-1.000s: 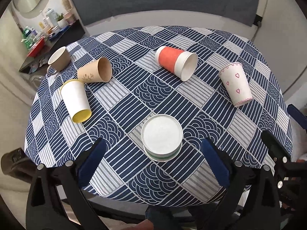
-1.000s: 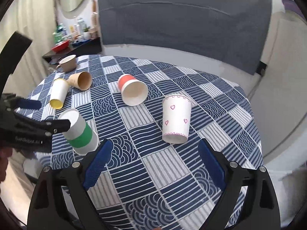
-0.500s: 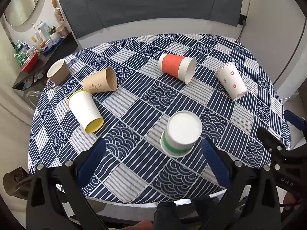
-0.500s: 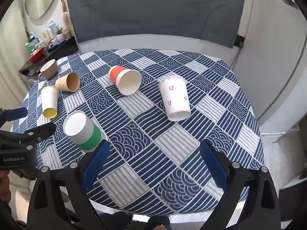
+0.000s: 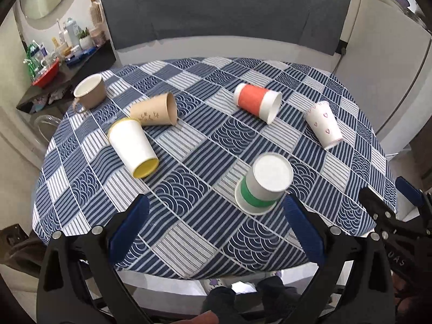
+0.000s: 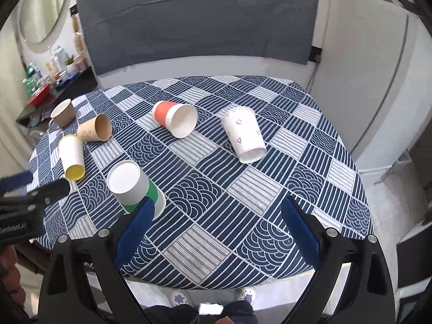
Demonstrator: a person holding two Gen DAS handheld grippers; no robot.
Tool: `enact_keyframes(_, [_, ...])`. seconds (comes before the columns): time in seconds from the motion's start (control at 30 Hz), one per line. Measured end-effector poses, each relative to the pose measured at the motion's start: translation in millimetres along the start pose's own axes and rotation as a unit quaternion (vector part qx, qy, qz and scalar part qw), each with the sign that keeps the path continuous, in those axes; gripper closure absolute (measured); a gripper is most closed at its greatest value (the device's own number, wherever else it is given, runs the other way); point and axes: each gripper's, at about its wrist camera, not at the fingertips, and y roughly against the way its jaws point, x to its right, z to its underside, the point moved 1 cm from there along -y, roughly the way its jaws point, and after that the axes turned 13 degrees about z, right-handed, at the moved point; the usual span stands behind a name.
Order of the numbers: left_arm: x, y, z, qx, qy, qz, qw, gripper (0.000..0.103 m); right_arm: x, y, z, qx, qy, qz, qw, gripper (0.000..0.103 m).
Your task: Flip cup upside down
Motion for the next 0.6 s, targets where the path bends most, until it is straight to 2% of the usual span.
enact_keyframes(0.3, [1.3, 4.2, 8.0, -0.001, -0.002, -0.004, 1.0, 0.006, -4.1, 0.7, 3.5, -0.004, 0.0, -0.001, 1.0, 0.012])
enact_keyframes(0.6, [0.8, 8.5, 9.9, 0.005, 0.007, -0.008, 0.9999, 0.006, -6.7, 7.1, 3.2, 0.009, 0.012, -0.003, 1.0, 0.012])
